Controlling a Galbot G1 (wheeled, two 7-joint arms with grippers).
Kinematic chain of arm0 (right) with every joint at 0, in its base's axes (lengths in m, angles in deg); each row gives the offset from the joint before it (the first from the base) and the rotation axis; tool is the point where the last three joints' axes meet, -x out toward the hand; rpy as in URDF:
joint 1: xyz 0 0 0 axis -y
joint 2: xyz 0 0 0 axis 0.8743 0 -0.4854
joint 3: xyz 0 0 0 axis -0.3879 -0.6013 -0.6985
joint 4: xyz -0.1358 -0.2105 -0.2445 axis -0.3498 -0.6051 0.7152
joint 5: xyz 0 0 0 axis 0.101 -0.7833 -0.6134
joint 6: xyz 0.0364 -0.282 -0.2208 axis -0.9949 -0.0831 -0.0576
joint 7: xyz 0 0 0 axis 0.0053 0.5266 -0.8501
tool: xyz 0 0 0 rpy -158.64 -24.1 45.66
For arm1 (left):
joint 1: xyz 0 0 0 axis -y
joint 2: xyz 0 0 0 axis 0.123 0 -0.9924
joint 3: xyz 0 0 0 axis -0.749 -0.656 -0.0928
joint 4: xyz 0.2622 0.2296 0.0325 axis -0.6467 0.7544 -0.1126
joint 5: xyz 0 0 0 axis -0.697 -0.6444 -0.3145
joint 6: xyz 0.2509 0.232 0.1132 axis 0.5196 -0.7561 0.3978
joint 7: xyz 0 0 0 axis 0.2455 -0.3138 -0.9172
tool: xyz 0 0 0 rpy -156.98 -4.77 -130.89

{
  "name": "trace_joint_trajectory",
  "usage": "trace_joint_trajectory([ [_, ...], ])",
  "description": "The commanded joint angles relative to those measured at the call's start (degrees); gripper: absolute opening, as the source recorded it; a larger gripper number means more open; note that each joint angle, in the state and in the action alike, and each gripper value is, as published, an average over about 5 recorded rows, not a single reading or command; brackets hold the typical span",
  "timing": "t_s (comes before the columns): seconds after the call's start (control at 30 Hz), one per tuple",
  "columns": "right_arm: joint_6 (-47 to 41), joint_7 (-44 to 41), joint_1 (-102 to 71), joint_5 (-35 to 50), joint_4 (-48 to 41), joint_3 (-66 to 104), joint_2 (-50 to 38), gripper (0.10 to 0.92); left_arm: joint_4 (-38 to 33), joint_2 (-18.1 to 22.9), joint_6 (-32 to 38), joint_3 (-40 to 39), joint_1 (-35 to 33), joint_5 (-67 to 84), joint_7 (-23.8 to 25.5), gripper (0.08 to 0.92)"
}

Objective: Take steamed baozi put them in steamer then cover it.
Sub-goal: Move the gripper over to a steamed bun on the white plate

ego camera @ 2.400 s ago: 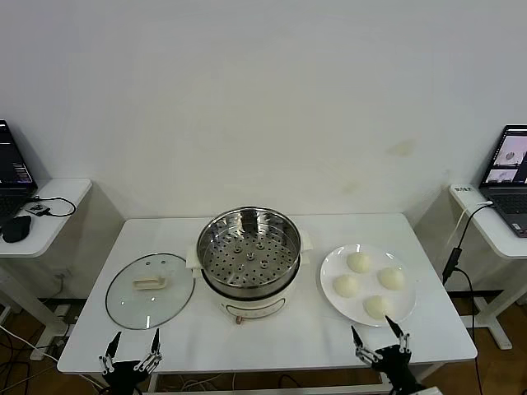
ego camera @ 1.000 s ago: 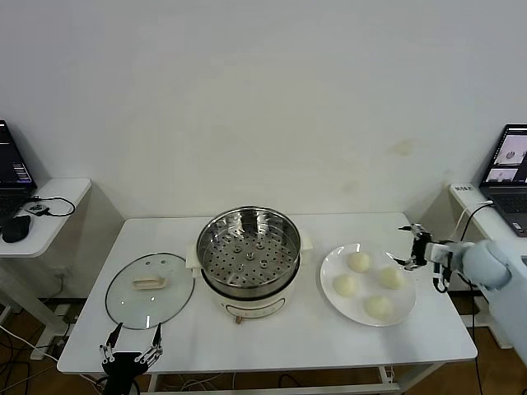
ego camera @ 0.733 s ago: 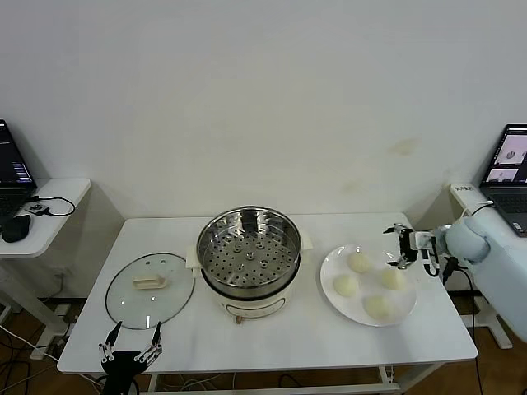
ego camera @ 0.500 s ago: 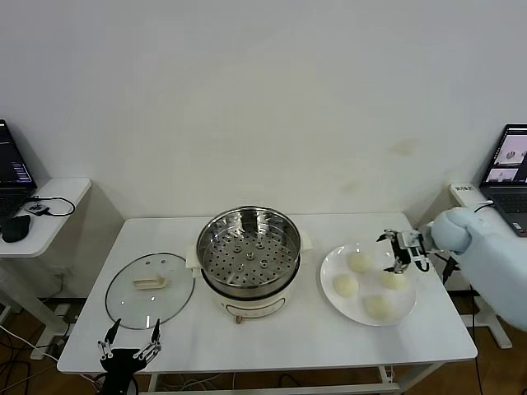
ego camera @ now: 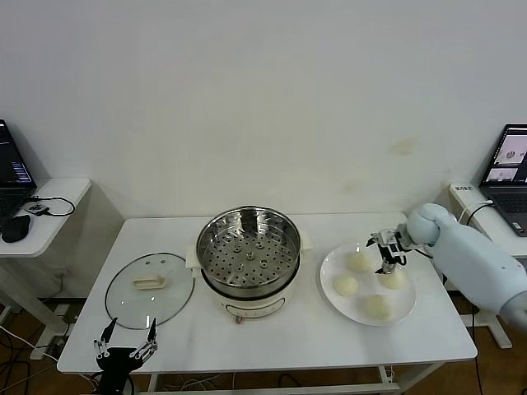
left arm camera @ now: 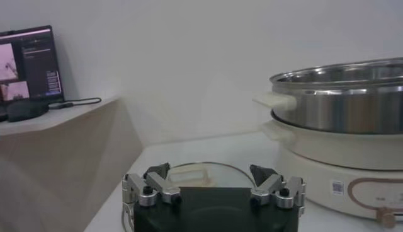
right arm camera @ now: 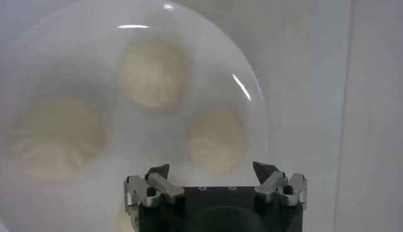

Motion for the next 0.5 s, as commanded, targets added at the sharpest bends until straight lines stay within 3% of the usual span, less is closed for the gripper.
trace_joint_trajectory([
  [0.03, 0.2, -0.1, 2.0, -1.0, -5.9, -2.4, 4.8, 0.823, 0.1, 0.0, 0.0, 0.1, -0.1, -0.1, 0.0, 0.823],
  [0.5, 0.2, 1.0, 1.6, -2.3, -9.5, -1.6, 8.4, 0.823, -0.3, 0.1, 0.4, 0.2, -0.4, -0.7, 0.0, 0.823],
])
